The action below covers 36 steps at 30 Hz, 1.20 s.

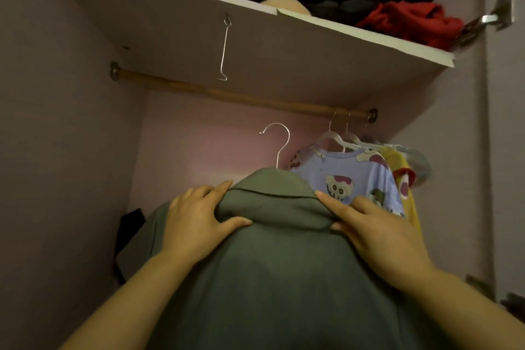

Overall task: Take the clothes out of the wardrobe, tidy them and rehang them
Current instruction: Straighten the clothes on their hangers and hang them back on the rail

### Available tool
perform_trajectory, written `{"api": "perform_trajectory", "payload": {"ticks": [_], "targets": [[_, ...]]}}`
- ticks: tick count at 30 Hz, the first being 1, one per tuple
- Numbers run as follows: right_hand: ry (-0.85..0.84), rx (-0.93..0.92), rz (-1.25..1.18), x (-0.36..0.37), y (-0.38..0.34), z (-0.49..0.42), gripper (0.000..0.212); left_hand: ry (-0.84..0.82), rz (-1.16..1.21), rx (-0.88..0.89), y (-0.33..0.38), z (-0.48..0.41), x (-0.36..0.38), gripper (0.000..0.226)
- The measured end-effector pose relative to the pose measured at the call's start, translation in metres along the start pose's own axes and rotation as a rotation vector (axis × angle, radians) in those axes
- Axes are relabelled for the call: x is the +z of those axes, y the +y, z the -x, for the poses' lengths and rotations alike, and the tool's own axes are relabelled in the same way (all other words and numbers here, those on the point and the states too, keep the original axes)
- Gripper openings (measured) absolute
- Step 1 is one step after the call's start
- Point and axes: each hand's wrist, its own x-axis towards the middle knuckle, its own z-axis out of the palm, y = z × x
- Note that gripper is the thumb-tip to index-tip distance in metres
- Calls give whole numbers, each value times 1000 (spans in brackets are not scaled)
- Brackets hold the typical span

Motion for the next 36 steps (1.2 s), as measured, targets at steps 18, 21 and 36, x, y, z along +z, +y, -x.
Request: {"api": "perform_trajectory", "payload": {"ticks": [18,21,36], "targets": [[55,175,256,97,115,-188,47,-3,67,114,-29,-173,173,63],[45,267,232,101,141,-210,45,-43,34,125,-27,-183,187,62],[-55,281,349,142,148,-196,47,-295,-58,65,-34,-168,224,59]]}}
